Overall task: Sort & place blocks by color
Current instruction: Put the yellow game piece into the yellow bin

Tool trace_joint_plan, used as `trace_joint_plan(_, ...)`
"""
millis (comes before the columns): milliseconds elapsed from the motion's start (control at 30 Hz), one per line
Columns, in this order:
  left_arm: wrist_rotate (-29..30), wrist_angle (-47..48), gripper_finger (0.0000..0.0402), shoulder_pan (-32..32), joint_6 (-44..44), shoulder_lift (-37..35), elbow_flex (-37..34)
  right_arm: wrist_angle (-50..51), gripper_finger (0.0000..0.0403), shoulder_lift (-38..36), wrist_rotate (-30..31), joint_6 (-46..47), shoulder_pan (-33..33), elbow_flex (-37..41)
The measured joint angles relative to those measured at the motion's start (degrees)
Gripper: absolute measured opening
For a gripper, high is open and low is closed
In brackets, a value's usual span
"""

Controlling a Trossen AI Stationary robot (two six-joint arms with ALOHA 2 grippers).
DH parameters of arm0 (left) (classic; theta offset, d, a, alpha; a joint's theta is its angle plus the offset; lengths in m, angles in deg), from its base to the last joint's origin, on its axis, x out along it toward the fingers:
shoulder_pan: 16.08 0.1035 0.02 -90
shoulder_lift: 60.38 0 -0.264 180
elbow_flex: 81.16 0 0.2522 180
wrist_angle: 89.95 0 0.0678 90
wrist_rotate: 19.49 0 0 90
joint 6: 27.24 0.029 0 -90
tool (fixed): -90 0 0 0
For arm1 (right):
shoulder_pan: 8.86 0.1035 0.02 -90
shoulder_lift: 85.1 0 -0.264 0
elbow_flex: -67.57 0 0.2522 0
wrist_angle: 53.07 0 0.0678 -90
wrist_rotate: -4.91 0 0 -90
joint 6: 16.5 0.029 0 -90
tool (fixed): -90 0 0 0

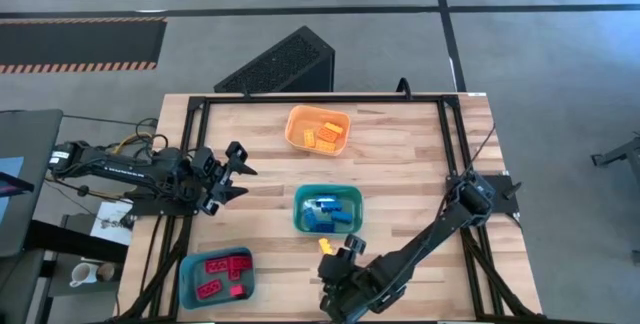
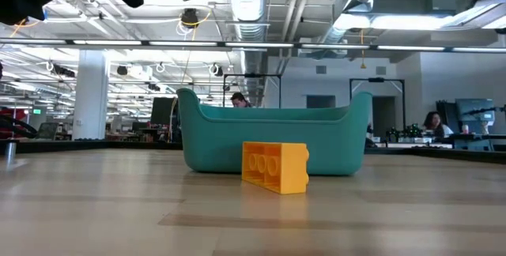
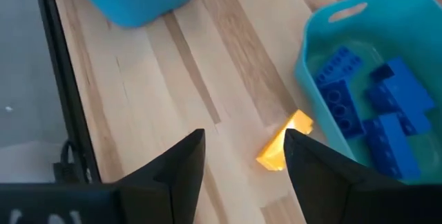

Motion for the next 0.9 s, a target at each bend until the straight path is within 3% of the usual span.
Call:
trace_joint_plan(167, -1.22, 3.37, 0.0215, -0.52, 2.37, 0.0, 0.0, 0.81, 0.0193, -0.53, -0.07, -0.3, 0.06, 0.02)
trace_joint_plan(433, 3.49, 20.99, 0.0215, -6.29, 10.84, 2.79, 6.29, -1.35, 0.0149, -6.06, 3.08, -5.7, 1.5, 0.02)
trace_joint_plan(667, 8.61, 21.03, 0.0215, -12.17, 17.37, 13.79, 12.58, -1.94, 0.0125, -9.35, 6.37, -6.97, 3.86, 0.02)
trace_joint_plan(900, 8.89, 23.33, 0.0215, -14.85, 21.72, 26.3, 20.3, -3.06, 0.012, -9.69, 6.04, -7.4, 5.11, 0.4)
